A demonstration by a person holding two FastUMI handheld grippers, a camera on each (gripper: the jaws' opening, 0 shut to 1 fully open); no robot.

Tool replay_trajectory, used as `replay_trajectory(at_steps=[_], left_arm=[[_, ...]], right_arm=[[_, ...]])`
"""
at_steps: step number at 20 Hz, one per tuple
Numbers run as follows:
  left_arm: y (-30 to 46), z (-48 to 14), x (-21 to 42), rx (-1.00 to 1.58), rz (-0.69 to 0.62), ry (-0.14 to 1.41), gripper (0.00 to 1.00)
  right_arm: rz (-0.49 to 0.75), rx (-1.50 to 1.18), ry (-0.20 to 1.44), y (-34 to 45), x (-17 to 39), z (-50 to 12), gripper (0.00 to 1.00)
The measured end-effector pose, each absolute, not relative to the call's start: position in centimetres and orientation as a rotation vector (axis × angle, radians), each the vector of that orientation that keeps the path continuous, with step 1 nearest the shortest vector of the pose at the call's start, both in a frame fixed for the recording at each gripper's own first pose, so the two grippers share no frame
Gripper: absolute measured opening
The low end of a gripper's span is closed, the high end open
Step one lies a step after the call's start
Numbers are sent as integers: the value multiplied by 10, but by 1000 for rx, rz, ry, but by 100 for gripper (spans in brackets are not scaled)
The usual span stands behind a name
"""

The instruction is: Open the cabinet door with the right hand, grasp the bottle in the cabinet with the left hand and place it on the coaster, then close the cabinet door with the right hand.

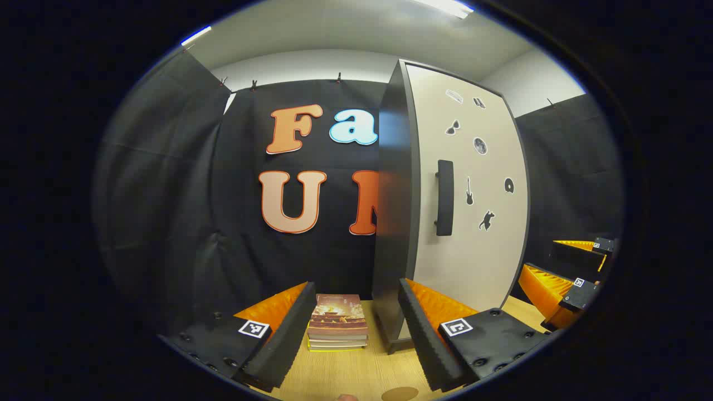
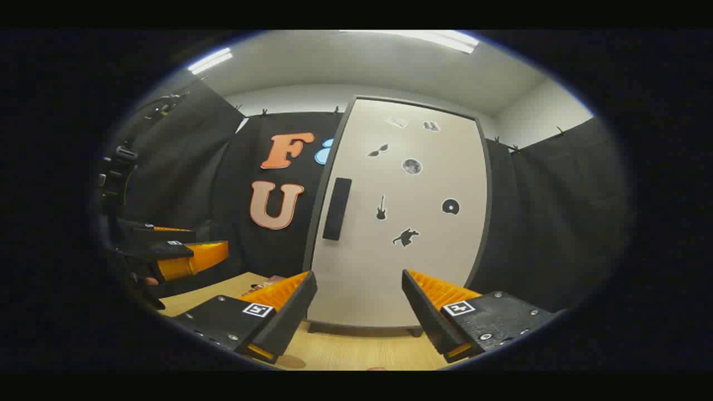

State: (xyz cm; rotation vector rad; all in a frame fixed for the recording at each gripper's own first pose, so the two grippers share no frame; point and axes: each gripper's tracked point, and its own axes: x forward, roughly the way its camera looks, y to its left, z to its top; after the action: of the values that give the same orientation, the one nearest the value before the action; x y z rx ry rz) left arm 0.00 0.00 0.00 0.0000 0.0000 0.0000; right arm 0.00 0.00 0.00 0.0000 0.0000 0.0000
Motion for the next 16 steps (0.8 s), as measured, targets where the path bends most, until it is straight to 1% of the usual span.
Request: replay_trajectory(at_steps=[1, 2, 3, 7, 8, 12, 13, 15, 16], left_arm=[[-1, 3, 0, 7, 4, -5, 98], [-3, 4, 1, 13, 4, -9, 98], [-4, 5, 2, 13, 7, -11, 96], [-7, 4, 5, 3, 14, -3, 96], [-8, 4, 6, 1, 17, -1, 98], [-5, 4, 9, -4, 36, -3, 98], [-5, 4, 10, -3, 39, 0, 96], [-3, 2, 12, -5, 49, 5, 96], [-2, 1, 13, -7, 52, 8, 98]], right_arm=[[2, 5, -2, -1, 2, 1, 95], [6, 9, -4, -2, 4, 2, 95], [10, 12, -6, -2, 6, 2, 95], [28, -6, -11, -2, 12, 3, 95], [36, -3, -11, 0, 14, 2, 95], [61, 12, -7, 3, 21, -1, 95], [65, 12, -7, 3, 23, -2, 95], [71, 17, -8, 5, 30, -3, 95], [77, 22, -6, 7, 35, -4, 95]])
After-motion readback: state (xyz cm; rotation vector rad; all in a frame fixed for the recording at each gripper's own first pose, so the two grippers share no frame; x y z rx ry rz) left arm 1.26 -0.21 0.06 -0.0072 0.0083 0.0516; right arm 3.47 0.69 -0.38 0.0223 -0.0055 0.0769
